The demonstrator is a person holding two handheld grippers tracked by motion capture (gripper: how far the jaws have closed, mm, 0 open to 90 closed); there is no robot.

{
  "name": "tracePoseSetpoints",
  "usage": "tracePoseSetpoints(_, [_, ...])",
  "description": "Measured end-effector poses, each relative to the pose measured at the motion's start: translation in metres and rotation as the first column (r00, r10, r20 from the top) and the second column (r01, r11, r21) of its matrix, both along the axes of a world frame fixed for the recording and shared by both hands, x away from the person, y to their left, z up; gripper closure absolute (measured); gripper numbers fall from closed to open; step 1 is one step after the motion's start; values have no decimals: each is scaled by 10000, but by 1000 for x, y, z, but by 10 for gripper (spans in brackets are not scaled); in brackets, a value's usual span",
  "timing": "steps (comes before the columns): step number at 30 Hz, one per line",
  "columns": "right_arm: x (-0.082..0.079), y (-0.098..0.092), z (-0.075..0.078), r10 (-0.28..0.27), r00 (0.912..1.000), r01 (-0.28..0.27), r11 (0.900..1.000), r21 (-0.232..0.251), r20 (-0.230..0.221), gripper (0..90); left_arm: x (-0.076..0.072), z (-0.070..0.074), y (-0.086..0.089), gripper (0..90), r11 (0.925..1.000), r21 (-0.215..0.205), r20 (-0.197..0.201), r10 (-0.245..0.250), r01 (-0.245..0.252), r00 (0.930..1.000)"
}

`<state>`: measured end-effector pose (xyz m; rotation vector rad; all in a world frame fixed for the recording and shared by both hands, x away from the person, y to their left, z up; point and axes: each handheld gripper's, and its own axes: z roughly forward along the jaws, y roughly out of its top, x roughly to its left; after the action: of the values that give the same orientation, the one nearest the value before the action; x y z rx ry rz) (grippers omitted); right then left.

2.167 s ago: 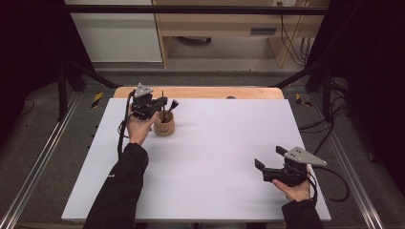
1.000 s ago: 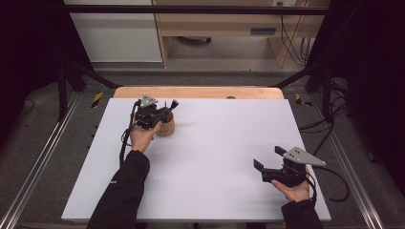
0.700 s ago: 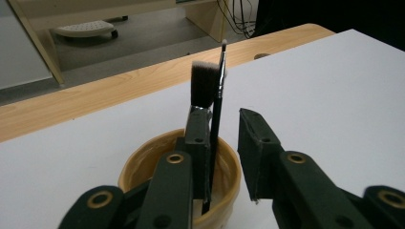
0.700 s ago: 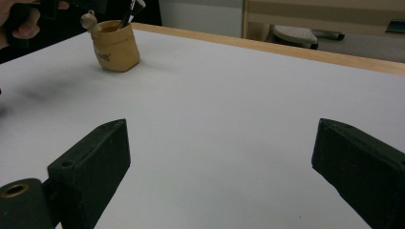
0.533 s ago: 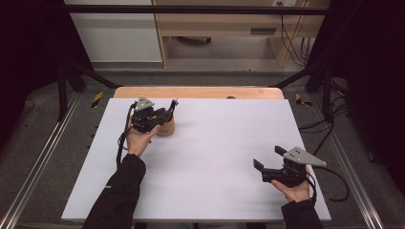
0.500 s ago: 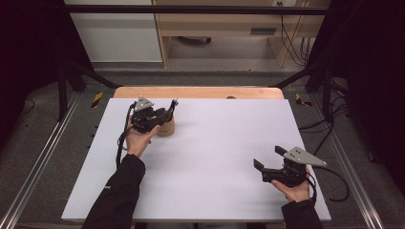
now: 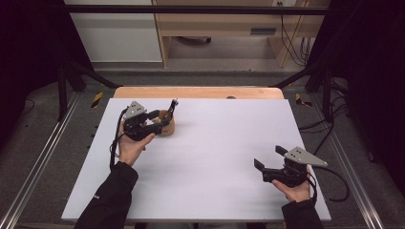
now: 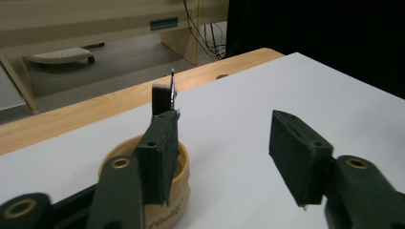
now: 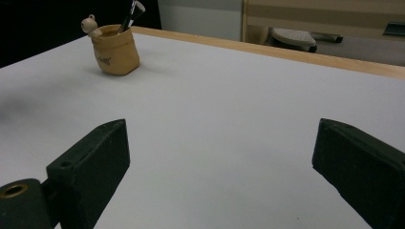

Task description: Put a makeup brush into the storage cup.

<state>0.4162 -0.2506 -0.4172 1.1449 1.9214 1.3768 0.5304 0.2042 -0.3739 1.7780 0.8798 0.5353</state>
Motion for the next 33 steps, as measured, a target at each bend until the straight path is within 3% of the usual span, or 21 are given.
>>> tracePoseSetpoints(12, [0, 1, 0, 9, 10000, -9, 10000, -36, 7, 60, -26, -1, 7, 259, 9998, 107, 156, -191, 190, 9997])
tracePoseSetpoints(17, [0, 1, 0, 19, 10000, -19, 10000, -25, 17, 59, -37, -3, 10, 209, 9995, -70, 81, -305, 306, 9995])
tracePoseSetpoints(33, [0, 2, 0, 73, 10000, -73, 10000, -33, -14, 59, -66, -16, 23, 141, 9998, -78, 17, -209, 209, 9998])
